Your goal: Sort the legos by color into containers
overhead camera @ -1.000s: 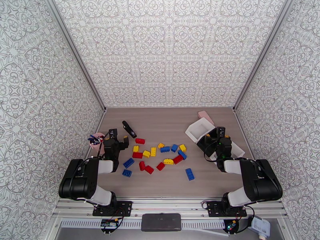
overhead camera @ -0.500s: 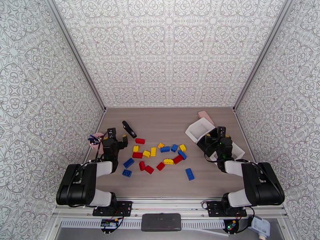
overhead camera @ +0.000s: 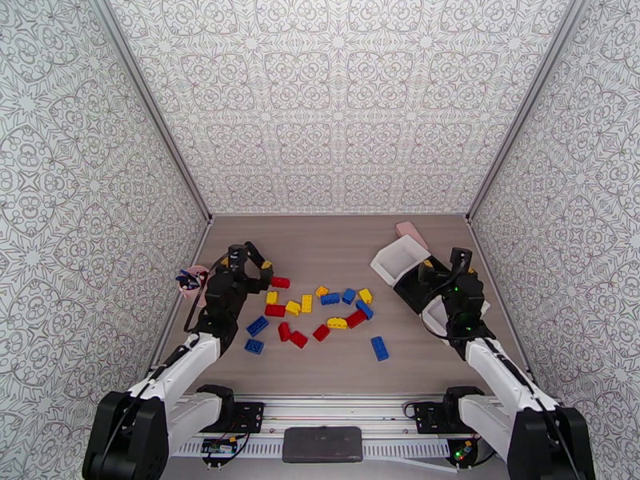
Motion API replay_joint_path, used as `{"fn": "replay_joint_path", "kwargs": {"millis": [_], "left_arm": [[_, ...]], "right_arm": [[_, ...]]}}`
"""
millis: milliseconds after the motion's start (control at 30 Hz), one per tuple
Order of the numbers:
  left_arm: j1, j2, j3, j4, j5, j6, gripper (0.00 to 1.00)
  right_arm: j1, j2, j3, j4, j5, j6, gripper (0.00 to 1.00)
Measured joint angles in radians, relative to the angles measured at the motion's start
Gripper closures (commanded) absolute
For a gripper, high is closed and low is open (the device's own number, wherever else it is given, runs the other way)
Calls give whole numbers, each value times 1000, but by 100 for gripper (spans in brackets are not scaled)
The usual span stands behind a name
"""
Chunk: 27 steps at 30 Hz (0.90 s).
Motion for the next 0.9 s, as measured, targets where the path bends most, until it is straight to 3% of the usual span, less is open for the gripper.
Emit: {"fn": "replay_joint_path", "kwargs": {"millis": [167, 400, 567, 900], "left_arm": [[-192, 40, 108, -115, 167, 66, 0], [-415, 180, 223, -214, 377, 111, 0], [-499, 256, 266, -207, 497, 99, 0], [-555, 324, 296, -182, 614, 91, 0]], "right_arm": [[0, -59, 73, -202, 18, 137, 0], [0, 16, 197, -507, 56, 357, 2], [0, 133, 265, -627, 58, 423, 5], [0, 357, 315, -697, 40, 437, 31]]}}
